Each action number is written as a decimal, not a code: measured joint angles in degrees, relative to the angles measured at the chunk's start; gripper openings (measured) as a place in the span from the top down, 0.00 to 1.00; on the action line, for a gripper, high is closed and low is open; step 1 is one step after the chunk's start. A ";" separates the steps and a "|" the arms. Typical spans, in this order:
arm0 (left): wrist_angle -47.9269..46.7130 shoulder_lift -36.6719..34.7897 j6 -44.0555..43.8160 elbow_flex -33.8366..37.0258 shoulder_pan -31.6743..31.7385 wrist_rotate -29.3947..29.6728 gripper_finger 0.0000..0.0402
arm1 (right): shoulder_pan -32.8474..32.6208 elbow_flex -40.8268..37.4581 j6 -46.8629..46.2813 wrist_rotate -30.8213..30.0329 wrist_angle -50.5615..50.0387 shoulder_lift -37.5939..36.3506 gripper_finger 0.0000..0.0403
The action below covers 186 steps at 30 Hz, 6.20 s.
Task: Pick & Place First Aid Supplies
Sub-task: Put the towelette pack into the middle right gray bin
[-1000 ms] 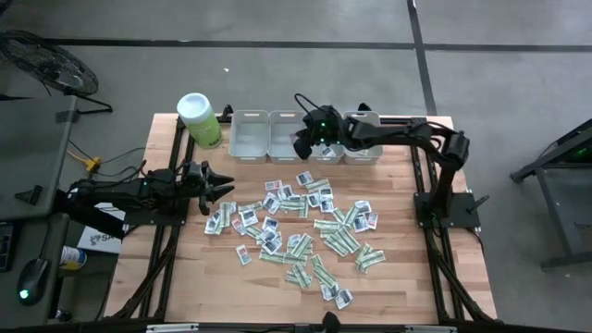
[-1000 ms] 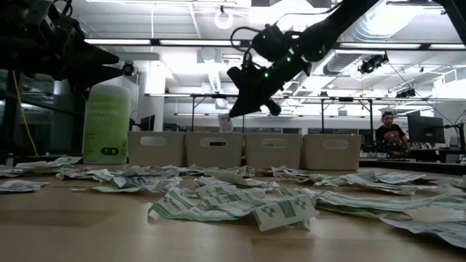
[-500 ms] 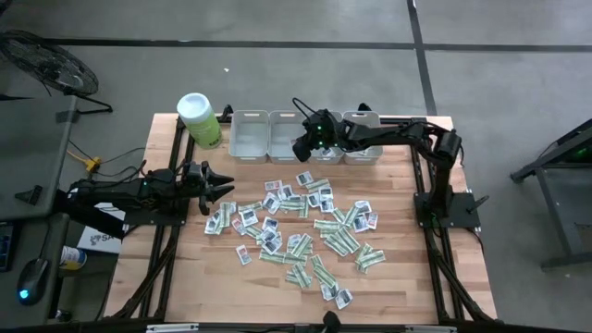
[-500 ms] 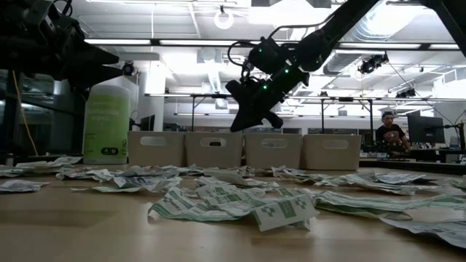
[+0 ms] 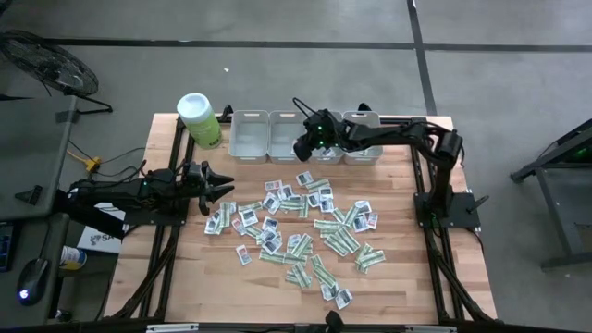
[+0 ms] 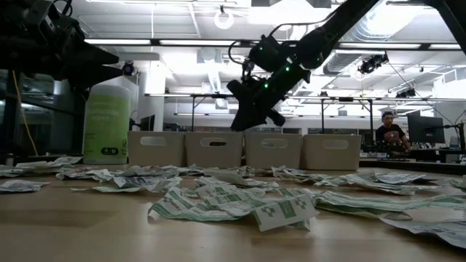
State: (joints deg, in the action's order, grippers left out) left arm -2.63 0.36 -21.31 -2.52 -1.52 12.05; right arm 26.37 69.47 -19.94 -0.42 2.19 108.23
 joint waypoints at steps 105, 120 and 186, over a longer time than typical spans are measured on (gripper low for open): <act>0.00 0.02 0.00 0.00 0.00 0.00 0.63 | -22.97 -30.36 18.95 -2.84 -38.30 -19.77 0.90; 0.00 0.00 -0.02 -0.01 0.00 0.00 0.63 | -22.99 -27.24 11.09 -4.18 -45.18 -22.20 1.00; 0.00 0.02 -0.01 -0.01 0.00 0.00 0.63 | 5.57 -10.86 34.40 -5.15 -17.97 -14.10 0.86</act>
State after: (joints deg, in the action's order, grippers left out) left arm -2.63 0.38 -21.32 -2.52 -1.52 12.05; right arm 31.94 58.61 14.46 -5.57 -15.78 94.13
